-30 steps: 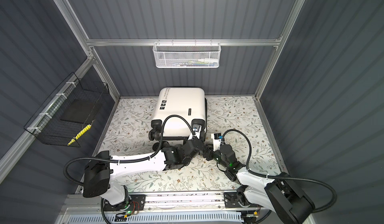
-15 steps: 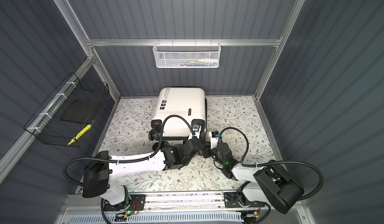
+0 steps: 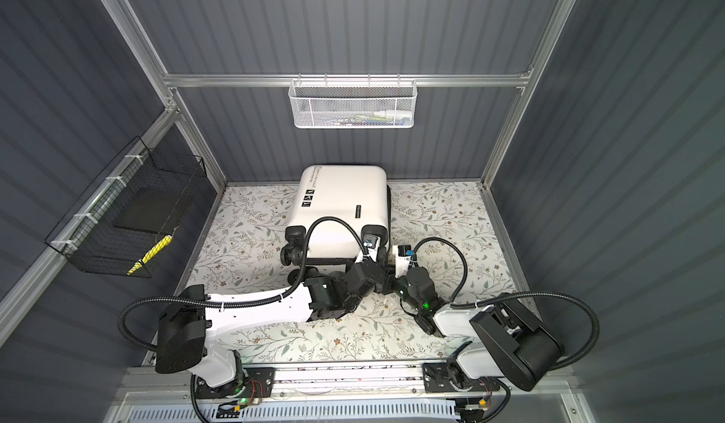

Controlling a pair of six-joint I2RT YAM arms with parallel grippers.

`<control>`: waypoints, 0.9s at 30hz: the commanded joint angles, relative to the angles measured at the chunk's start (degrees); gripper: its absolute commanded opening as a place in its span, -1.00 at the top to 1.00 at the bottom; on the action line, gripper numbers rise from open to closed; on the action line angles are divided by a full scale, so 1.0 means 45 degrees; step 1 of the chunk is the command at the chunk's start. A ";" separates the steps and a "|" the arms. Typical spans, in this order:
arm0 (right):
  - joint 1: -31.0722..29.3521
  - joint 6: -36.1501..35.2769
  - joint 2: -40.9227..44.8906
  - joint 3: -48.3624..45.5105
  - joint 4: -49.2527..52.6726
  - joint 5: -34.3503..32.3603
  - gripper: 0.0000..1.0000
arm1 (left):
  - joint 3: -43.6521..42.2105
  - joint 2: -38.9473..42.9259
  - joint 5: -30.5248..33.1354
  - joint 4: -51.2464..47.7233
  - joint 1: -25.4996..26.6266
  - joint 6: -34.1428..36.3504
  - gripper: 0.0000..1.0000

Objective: Pack the luggage
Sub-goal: 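Hold the zipper pull with the right gripper and draw it along the seam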

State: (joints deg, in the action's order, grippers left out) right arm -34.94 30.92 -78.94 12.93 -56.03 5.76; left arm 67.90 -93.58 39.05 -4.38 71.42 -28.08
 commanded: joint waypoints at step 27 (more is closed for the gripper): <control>-0.0839 0.1266 -0.0588 -0.0505 -0.1804 -0.3731 1.00 | 0.0761 0.1127 -0.0765 0.2168 0.0260 0.0570 1.00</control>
State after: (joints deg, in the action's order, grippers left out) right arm -39.38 34.54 -82.72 11.86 -62.85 -1.34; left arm 67.90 -93.58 37.85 -3.81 71.42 -28.08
